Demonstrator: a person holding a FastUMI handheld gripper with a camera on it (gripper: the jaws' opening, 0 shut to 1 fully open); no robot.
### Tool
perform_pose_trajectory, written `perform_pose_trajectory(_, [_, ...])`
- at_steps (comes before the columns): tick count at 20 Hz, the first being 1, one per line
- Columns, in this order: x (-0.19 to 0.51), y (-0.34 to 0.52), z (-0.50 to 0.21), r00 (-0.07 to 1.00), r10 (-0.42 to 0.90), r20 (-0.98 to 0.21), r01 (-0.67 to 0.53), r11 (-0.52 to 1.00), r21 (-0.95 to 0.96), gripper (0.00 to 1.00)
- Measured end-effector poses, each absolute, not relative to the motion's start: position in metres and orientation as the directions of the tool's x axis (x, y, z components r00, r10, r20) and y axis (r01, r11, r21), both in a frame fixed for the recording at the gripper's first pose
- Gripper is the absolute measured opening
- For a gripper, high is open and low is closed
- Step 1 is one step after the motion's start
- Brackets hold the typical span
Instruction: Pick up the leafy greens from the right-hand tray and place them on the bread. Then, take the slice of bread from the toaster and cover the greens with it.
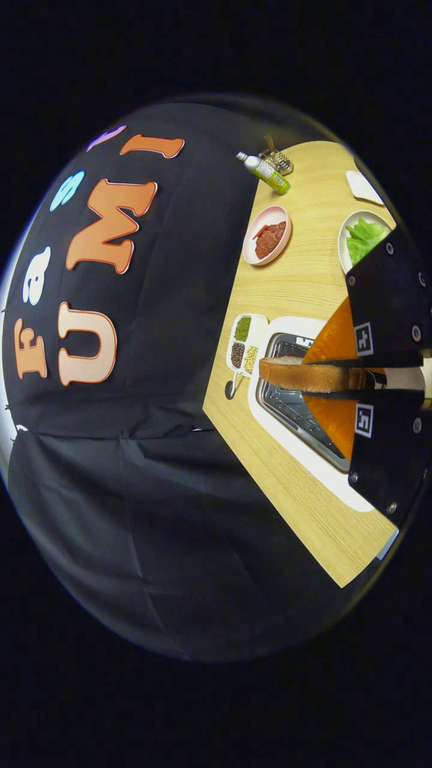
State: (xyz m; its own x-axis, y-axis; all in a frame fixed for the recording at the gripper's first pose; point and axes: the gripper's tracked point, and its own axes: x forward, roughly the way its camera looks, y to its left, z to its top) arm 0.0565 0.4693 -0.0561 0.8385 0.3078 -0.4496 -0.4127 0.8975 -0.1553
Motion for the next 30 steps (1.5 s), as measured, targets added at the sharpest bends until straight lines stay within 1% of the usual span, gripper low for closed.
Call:
perform_pose_trajectory(3, [0.056, 0.466, -0.053, 0.839, 0.314, -0.445, -0.413, 0.9, -0.143, 0.14])
perform_pose_trajectory(4, [0.056, 0.466, -0.052, 0.836, 0.318, -0.447, -0.414, 0.9, -0.136, 0.11])
perform_pose_trajectory(12, [0.046, 0.46, -0.018, 0.837, 0.378, -0.395, -0.438, 0.897, -0.069, 0.11])
perform_pose_trajectory(20, [0.045, 0.432, 0.022, 0.853, 0.405, -0.33, -0.424, 0.906, 0.015, 0.11])
perform_pose_trajectory(24, [0.041, 0.412, 0.028, 0.859, 0.402, -0.317, -0.421, 0.907, 0.008, 0.11])
perform_pose_trajectory(30, [0.04, 0.365, 0.003, 0.857, 0.376, -0.352, -0.393, 0.919, 0.024, 0.1])
